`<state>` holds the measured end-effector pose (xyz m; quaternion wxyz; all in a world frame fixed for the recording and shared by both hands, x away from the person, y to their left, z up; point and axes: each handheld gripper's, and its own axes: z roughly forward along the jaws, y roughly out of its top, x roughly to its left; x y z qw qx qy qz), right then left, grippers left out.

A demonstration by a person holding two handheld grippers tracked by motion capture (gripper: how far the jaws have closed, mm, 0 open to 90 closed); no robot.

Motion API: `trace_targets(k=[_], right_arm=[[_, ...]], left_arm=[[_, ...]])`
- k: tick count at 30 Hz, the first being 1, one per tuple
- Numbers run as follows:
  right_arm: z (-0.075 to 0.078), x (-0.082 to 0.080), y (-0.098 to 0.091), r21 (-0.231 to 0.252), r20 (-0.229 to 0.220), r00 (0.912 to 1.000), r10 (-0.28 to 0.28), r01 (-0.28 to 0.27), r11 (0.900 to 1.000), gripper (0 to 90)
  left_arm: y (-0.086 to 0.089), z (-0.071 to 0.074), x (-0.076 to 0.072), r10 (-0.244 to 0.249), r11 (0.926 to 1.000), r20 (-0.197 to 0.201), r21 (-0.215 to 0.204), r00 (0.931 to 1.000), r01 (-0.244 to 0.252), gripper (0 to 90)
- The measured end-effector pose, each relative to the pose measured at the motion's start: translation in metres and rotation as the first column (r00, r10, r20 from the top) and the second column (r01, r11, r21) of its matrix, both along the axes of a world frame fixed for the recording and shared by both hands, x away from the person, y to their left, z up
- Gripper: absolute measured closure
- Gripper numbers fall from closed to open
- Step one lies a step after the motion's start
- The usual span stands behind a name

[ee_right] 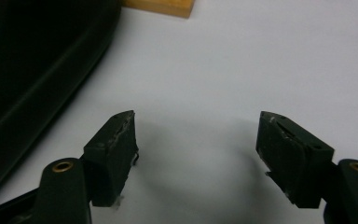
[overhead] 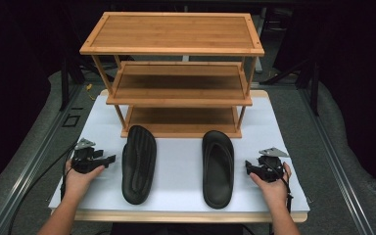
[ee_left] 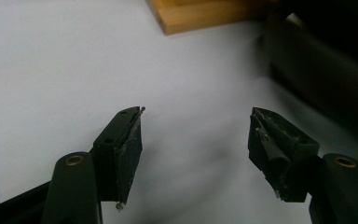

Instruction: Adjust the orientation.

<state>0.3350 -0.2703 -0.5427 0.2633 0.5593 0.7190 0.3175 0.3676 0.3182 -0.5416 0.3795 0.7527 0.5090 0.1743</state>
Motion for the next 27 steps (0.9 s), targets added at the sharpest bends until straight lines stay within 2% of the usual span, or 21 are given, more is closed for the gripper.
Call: trace_targets(k=[1, 4, 7, 12, 17, 20, 23, 27], right_arm=[[0.000, 0.000, 0.000, 0.000, 0.000, 1.0000, 0.000, 0.000, 1.0000, 29.2], [0.007, -0.008, 0.003, 0.008, 0.069, 0.9976, 0.008, -0.009, 0.9999, 30.3], [0.011, -0.012, 0.005, 0.001, 0.086, 0.9963, -0.003, 0.003, 1.0000, 32.0], [0.018, -0.017, 0.006, 0.024, 0.135, 0.9908, 0.005, -0.008, 0.9997, 37.6], [0.018, -0.017, 0.006, 0.022, 0.123, 0.9924, -0.005, 0.003, 0.9997, 36.8], [0.018, -0.017, 0.005, 0.035, 0.116, 0.9933, 0.003, -0.007, 0.9994, 37.1], [0.019, -0.017, 0.005, 0.034, 0.102, 0.9946, -0.014, 0.010, 0.9994, 39.2], [0.018, -0.016, 0.005, 0.066, 0.101, 0.9939, -0.043, 0.037, 0.9971, 39.1]], left_arm=[[0.000, 0.002, -0.003, 0.004, 0.9998, 0.014, -0.018, 0.9999, -0.004, 35.1], [-0.001, 0.009, -0.011, 0.008, 0.9996, 0.051, -0.027, 0.9987, -0.006, 36.7], [-0.002, 0.013, -0.015, 0.011, 0.9997, 0.082, -0.022, 0.9965, -0.009, 36.7], [-0.003, 0.017, -0.019, 0.009, 0.9995, 0.113, -0.031, 0.9936, -0.005, 37.1], [-0.005, 0.017, -0.019, 0.013, 0.9984, 0.113, -0.056, 0.9935, -0.006, 37.6], [-0.008, 0.018, -0.020, 0.006, 0.9987, 0.110, -0.051, 0.9939, -0.001, 39.1], [-0.010, 0.018, -0.022, 0.004, 0.9989, 0.106, -0.048, 0.9944, 0.001, 41.7], [-0.013, 0.019, -0.023, -0.002, 0.9986, 0.099, -0.053, 0.9951, 0.007, 41.6]])
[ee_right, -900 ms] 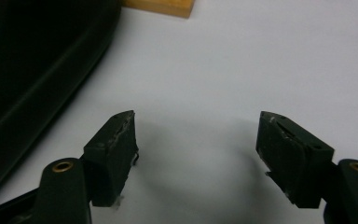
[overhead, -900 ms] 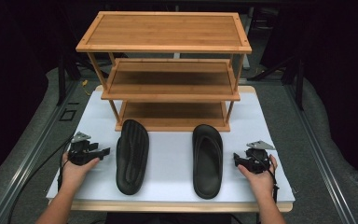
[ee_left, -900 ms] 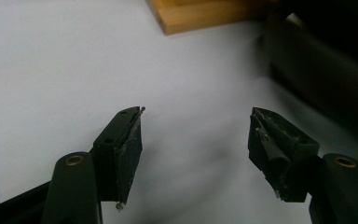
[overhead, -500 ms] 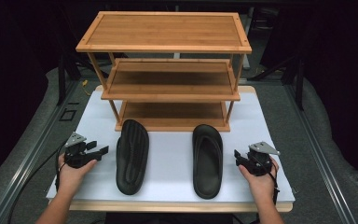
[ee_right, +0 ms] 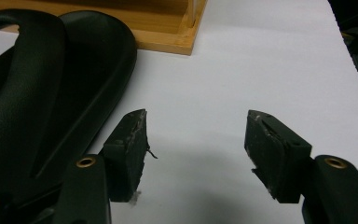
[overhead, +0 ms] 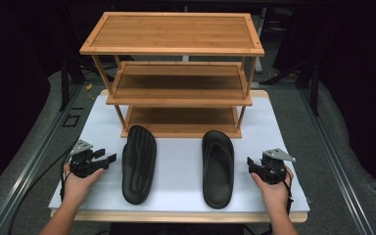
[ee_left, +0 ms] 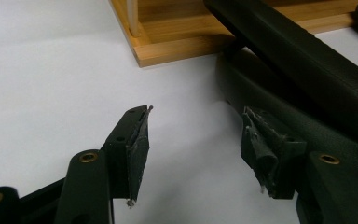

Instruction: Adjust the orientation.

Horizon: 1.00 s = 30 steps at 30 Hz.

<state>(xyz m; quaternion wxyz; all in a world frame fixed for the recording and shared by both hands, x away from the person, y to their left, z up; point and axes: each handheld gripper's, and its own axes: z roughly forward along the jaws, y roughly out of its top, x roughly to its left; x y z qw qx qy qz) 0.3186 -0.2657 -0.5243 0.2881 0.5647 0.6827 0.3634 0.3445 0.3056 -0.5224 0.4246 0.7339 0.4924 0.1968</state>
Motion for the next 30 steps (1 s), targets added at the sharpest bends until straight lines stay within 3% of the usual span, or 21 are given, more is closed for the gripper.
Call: trace_targets(k=[7, 13, 16, 22, 30], right_arm=[[0.000, 0.000, 0.005, -0.002, 0.014, 0.9998, 0.017, -0.016, 0.9999, 37.4], [0.003, -0.002, 0.008, -0.028, 0.027, 0.9990, 0.035, -0.034, 0.9990, 39.5], [0.003, -0.002, 0.008, -0.021, 0.034, 0.9982, 0.049, -0.048, 0.9986, 39.4], [0.004, -0.002, 0.008, -0.005, 0.040, 0.9982, 0.046, -0.046, 0.9989, 39.6], [0.004, -0.002, 0.004, 0.027, 0.020, 0.9992, 0.034, -0.034, 0.9990, 39.6]], left_arm=[[-0.005, 0.005, -0.003, -0.028, 0.9993, 0.009, -0.023, 0.9996, 0.028, 39.6], [-0.017, 0.007, -0.005, -0.081, 0.9967, 0.018, -0.004, 0.9966, 0.081, 39.6], [-0.020, 0.009, -0.007, -0.080, 0.9968, 0.027, 0.009, 0.9964, 0.080, 40.9], [-0.020, 0.010, -0.008, -0.094, 0.9949, 0.028, -0.035, 0.9952, 0.095, 41.7], [-0.027, 0.015, -0.011, -0.104, 0.9926, 0.042, -0.058, 0.9936, 0.107, 40.2]])
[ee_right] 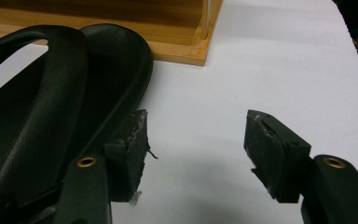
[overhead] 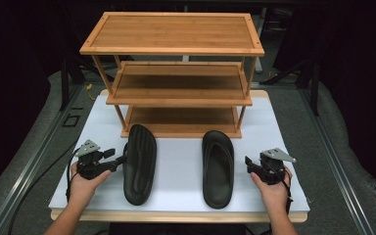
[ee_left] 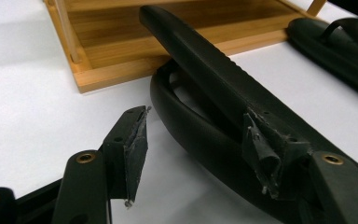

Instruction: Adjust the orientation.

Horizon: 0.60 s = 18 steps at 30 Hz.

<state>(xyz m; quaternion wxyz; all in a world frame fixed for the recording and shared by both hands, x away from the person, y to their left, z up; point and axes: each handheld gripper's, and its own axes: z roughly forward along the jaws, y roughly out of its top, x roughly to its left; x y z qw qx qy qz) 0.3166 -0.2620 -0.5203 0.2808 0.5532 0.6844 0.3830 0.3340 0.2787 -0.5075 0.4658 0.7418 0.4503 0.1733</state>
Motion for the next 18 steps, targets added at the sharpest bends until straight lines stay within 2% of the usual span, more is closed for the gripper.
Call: trace_targets(k=[4, 5, 7, 14, 16, 18], right_arm=[[0.000, 0.000, -0.001, 0.007, -0.005, 1.0000, 0.001, -0.001, 1.0000, 39.4], [-0.001, 0.000, 0.000, 0.015, 0.009, 1.0000, -0.005, 0.005, 0.9999, 39.4], [0.000, 0.000, -0.001, 0.013, -0.006, 1.0000, -0.002, 0.003, 0.9999, 39.4], [-0.002, 0.001, -0.001, 0.038, -0.010, 0.9999, -0.007, 0.007, 0.9993, 39.4], [-0.002, 0.001, -0.002, 0.038, -0.019, 0.9998, -0.007, 0.007, 0.9993, 39.4], [-0.003, 0.002, -0.002, 0.047, -0.005, 0.9999, -0.012, 0.013, 0.9988, 39.4]], left_arm=[[-0.003, 0.002, 0.000, -0.005, 0.9998, -0.002, -0.020, 1.0000, 0.005, 38.3], [-0.004, 0.004, 0.000, -0.009, 0.9998, -0.002, -0.020, 1.0000, 0.009, 37.9], [-0.008, 0.006, 0.000, -0.020, 0.9994, 0.004, -0.029, 0.9998, 0.021, 36.7], [-0.027, 0.018, 0.001, -0.058, 0.9976, 0.026, -0.036, 0.9980, 0.059, 36.1], [-0.033, 0.020, 0.003, -0.061, 0.9973, 0.020, -0.039, 0.9979, 0.062, 36.6], [-0.039, 0.022, 0.004, -0.070, 0.9960, 0.016, -0.054, 0.9974, 0.071, 36.8]])
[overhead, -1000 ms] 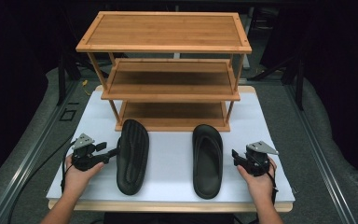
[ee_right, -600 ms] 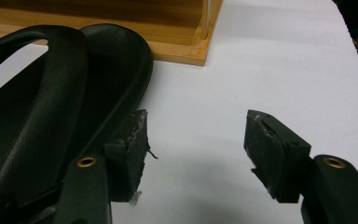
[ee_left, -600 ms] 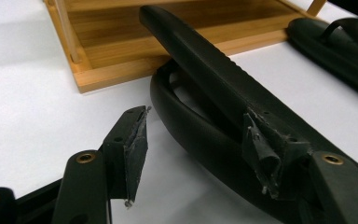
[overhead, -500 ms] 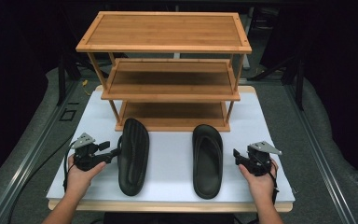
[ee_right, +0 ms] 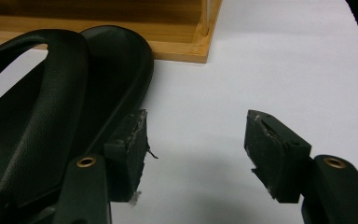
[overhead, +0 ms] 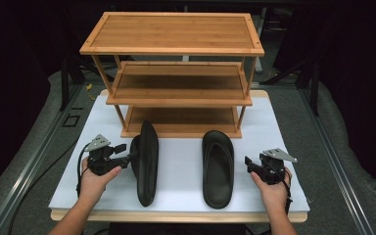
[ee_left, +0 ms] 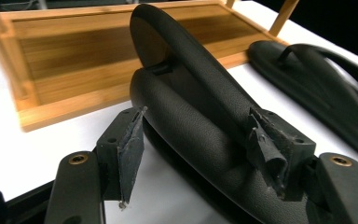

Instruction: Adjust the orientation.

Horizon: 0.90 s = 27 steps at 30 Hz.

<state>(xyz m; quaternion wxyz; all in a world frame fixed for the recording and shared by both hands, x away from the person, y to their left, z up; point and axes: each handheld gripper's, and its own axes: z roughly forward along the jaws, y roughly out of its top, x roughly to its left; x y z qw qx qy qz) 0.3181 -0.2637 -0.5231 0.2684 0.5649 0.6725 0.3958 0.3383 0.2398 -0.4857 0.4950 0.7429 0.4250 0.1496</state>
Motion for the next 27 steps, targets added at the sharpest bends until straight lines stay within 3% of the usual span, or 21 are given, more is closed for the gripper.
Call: trace_targets(k=[6, 13, 18, 22, 27], right_arm=[[0.000, 0.000, -0.002, 0.013, -0.012, 0.9999, 0.003, -0.002, 0.9999, 39.4], [-0.001, 0.001, -0.002, 0.018, -0.020, 0.9998, 0.001, -0.001, 0.9998, 39.4], [-0.001, 0.001, -0.003, 0.022, -0.019, 0.9998, 0.000, 0.001, 0.9998, 39.4], [-0.001, 0.001, -0.004, 0.023, -0.023, 0.9997, -0.005, 0.006, 0.9997, 39.5], [-0.001, 0.001, -0.006, 0.032, -0.021, 0.9998, -0.005, 0.005, 0.9995, 39.6]], left_arm=[[-0.015, 0.001, 0.005, -0.032, 0.9985, -0.013, -0.045, 0.9994, 0.031, 37.8], [-0.034, 0.003, 0.009, -0.064, 0.9956, -0.012, -0.069, 0.9979, 0.063, 43.8], [-0.054, 0.001, 0.012, -0.115, 0.9893, -0.027, -0.094, 0.9930, 0.112, 53.8], [-0.073, -0.003, 0.010, -0.138, 0.9884, -0.022, -0.068, 0.9902, 0.136, 64.7], [-0.079, -0.005, 0.002, -0.141, 0.9894, -0.038, -0.041, 0.9893, 0.139, 75.8]])
